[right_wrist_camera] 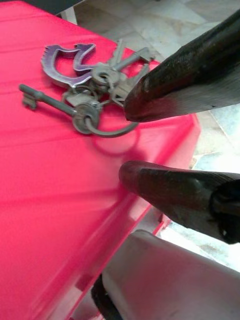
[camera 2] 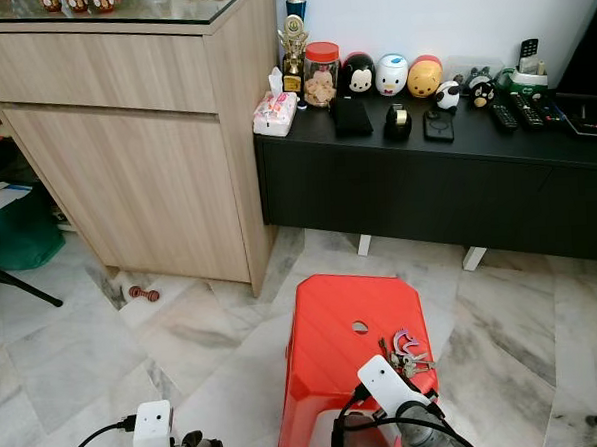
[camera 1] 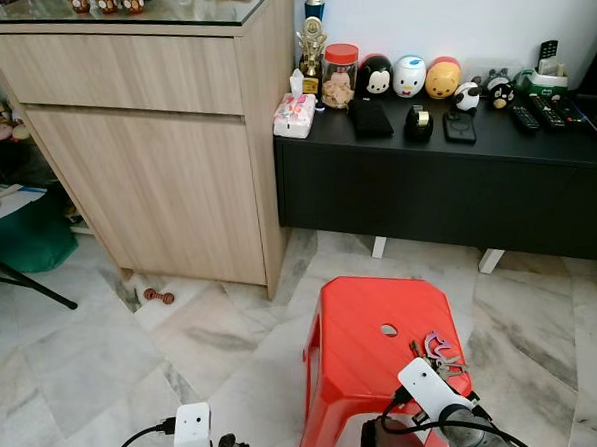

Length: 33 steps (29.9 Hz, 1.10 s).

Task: Hang keys on a hook

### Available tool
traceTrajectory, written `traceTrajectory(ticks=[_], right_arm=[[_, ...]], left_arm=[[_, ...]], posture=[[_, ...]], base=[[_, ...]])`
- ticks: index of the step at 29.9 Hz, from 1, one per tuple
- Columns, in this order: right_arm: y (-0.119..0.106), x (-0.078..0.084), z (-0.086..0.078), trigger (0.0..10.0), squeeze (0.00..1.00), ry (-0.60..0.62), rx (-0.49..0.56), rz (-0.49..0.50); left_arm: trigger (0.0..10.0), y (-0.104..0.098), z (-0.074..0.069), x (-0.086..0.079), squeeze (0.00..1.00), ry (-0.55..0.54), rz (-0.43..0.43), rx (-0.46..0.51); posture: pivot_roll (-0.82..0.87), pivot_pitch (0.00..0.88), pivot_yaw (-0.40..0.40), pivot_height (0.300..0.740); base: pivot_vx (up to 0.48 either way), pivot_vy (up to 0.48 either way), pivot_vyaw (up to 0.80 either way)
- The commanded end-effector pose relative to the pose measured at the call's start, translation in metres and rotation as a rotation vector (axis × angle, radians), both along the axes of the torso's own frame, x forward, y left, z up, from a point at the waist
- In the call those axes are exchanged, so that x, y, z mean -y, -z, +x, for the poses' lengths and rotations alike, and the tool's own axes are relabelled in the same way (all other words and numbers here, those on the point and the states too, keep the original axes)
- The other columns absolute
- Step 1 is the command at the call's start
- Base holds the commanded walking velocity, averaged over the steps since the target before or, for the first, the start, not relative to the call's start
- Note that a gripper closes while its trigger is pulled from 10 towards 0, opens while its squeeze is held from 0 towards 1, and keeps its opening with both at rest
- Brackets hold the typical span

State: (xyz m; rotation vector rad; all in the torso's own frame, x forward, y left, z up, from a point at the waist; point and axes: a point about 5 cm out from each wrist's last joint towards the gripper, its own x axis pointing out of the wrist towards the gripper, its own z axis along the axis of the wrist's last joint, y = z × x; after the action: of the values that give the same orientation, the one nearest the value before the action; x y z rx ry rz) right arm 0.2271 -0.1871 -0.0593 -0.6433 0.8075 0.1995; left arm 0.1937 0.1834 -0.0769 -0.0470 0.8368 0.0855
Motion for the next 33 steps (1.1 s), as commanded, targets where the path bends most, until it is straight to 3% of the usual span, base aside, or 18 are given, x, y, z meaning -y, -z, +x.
traceTrajectory(ticks=[1, 17, 26, 33], right_arm=[[0.002, 0.006, -0.004, 10.0, 0.0, 0.016, -0.014, -0.018], [-0.002, 0.013, 0.0, 10.0, 0.0, 0.039, -0.001, -0.05], [-0.013, 0.013, 0.017, 10.0, 0.0, 0.025, 0.041, -0.055], [-0.015, 0.009, 0.021, 10.0, 0.0, 0.016, 0.052, -0.053]], left_arm=[[10.0, 0.011, -0.02, 0.004, 0.0, 0.02, -0.005, -0.092], [10.0, 0.012, -0.022, 0.003, 0.0, 0.023, 0.0, -0.096], [10.0, 0.012, -0.022, 0.002, 0.0, 0.021, 0.003, -0.096], [10.0, 0.012, -0.022, 0.002, 0.0, 0.021, 0.003, -0.096]], posture=[[0.04, 0.029, -0.049, 0.605], [0.04, 0.038, -0.046, 0.605], [0.04, 0.039, -0.044, 0.605], [0.04, 0.038, -0.044, 0.605]], base=[[0.0, 0.0, 0.0], [0.0, 0.0, 0.0], [0.0, 0.0, 0.0], [0.0, 0.0, 0.0]])
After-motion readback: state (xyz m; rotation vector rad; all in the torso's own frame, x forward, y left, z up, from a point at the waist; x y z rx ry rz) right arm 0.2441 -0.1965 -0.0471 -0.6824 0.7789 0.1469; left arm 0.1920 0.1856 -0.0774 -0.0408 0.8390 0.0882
